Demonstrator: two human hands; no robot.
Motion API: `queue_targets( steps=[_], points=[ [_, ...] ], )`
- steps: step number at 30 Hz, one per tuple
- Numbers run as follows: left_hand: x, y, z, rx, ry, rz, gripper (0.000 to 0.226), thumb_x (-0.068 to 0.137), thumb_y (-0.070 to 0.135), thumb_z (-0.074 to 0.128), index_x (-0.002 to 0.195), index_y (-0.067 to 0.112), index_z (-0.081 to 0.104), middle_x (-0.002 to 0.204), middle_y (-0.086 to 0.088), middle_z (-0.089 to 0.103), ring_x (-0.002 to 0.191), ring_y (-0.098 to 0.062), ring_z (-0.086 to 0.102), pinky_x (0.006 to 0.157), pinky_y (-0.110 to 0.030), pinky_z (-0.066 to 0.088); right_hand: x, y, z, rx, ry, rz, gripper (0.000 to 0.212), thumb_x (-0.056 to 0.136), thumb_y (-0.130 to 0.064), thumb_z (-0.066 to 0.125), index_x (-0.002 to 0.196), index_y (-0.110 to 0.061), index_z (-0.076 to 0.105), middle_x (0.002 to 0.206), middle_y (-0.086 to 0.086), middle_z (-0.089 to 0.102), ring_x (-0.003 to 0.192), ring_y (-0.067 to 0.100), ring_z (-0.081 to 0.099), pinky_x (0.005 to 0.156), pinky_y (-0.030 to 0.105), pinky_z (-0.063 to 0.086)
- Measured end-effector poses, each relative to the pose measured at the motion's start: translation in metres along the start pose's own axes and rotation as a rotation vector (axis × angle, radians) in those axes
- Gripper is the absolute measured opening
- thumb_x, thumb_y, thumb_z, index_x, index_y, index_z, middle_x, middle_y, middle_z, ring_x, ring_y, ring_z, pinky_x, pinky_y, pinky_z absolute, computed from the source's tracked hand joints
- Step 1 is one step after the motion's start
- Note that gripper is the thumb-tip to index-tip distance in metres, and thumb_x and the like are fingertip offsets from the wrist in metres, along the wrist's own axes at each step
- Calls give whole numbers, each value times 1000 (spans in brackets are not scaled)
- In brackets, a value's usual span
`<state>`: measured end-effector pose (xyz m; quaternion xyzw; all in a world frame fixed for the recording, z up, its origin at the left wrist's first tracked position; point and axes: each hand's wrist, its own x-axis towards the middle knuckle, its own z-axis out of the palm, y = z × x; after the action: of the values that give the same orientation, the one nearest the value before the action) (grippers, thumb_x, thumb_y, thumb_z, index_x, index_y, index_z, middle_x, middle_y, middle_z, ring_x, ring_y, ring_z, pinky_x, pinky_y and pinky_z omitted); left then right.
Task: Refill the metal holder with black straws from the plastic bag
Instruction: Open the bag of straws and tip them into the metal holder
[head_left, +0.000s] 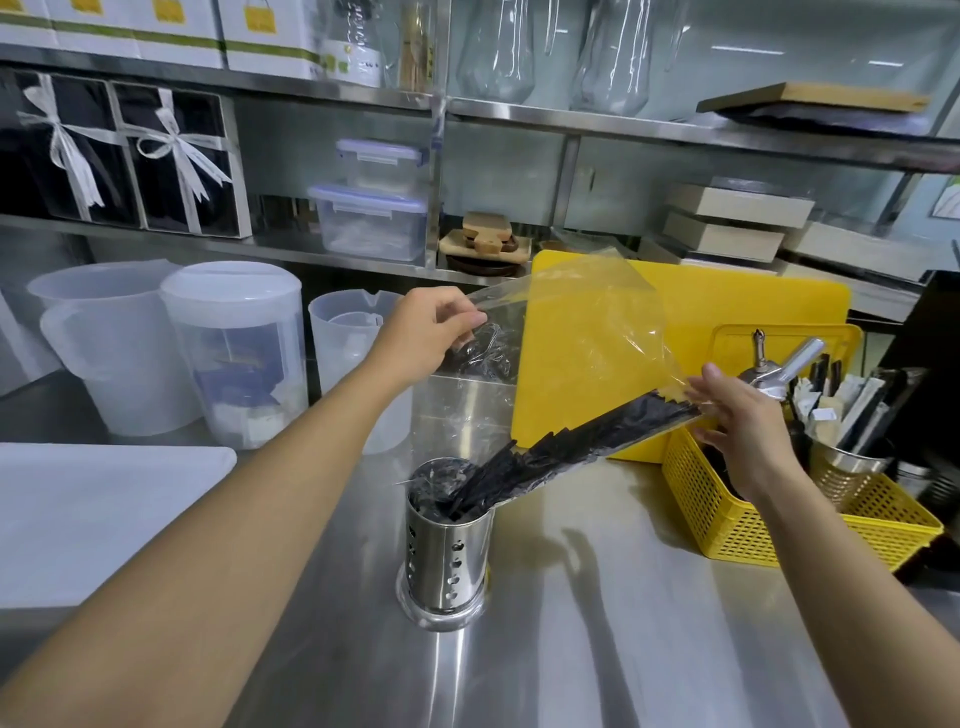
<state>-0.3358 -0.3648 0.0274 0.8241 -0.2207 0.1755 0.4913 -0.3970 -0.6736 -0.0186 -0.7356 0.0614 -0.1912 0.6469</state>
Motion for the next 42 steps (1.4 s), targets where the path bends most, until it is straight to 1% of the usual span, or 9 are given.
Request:
queue_targets(
  steps=[3, 9, 14, 18, 24, 26, 31, 36, 42],
  points=[
    [1, 0, 2, 0, 5, -16, 18, 88, 20, 59, 71, 14, 63, 65, -1, 61, 63, -15, 55, 71, -33, 46, -5, 4, -1, 48, -36, -8, 21, 87, -36, 56, 88, -18, 67, 100, 2, 63, 82, 17, 52, 67, 32, 40],
    [0, -2, 1, -22, 8, -36, 17, 88, 19, 59, 72, 13, 63, 65, -2, 61, 63, -15, 55, 71, -32, 46, -8, 9, -3, 105, 16, -50, 10, 86, -16, 61, 83, -10, 68, 81, 4, 61, 67, 15, 53, 56, 25, 43],
    [-2, -8, -2, -55, 32, -62, 16, 87, 19, 60, 72, 14, 63, 67, -4, 63, 67, -20, 59, 77, -41, 50, -8, 8, 2, 64, 83, -129, 11, 87, -17, 59, 80, -13, 67, 79, 4, 62, 67, 14, 53, 50, 17, 44],
    [-3, -11, -4, -90, 41, -78, 13, 88, 16, 60, 77, 11, 64, 68, -3, 63, 67, -19, 59, 77, -39, 51, -8, 7, 7, 71, 118, -157, 13, 88, -17, 60, 77, -15, 66, 77, 4, 60, 58, 11, 51, 43, 16, 40],
    [-5, -15, -9, -110, 47, -87, 11, 88, 14, 59, 78, 11, 63, 69, -3, 63, 67, -19, 59, 75, -33, 51, -6, -2, 12, 87, 151, -132, 14, 86, -20, 63, 74, -15, 66, 48, -4, 43, 38, 6, 35, 38, 19, 29],
    [-6, -21, -13, -148, 66, -93, 15, 88, 12, 59, 74, 16, 62, 68, -4, 62, 64, -17, 58, 73, -32, 51, -5, -13, 17, 94, 138, -137, 13, 86, -19, 63, 75, -12, 65, 52, 1, 40, 38, 6, 33, 36, 18, 28],
    [-13, -38, -27, -233, 157, -145, 17, 86, 10, 60, 71, 18, 61, 66, -3, 63, 48, 4, 58, 53, -7, 43, 2, -44, 40, 69, 95, -151, 11, 85, -20, 65, 77, -12, 64, 59, 6, 41, 48, 12, 34, 39, 20, 29],
    [-29, -60, -39, -330, 241, -217, 17, 87, 8, 60, 72, 17, 63, 51, 13, 67, 48, 3, 59, 51, -7, 43, 4, -68, 66, 66, 29, -188, 12, 84, -21, 65, 76, -12, 64, 62, 4, 46, 49, 11, 35, 41, 20, 30],
    [-53, -89, -50, -465, 307, -362, 13, 86, 12, 61, 75, 18, 64, 55, 10, 70, 53, -1, 63, 63, -20, 48, -2, -86, 98, 78, -62, -231, 13, 84, -21, 65, 73, -13, 64, 69, 5, 54, 51, 10, 36, 45, 22, 29]
  ],
)
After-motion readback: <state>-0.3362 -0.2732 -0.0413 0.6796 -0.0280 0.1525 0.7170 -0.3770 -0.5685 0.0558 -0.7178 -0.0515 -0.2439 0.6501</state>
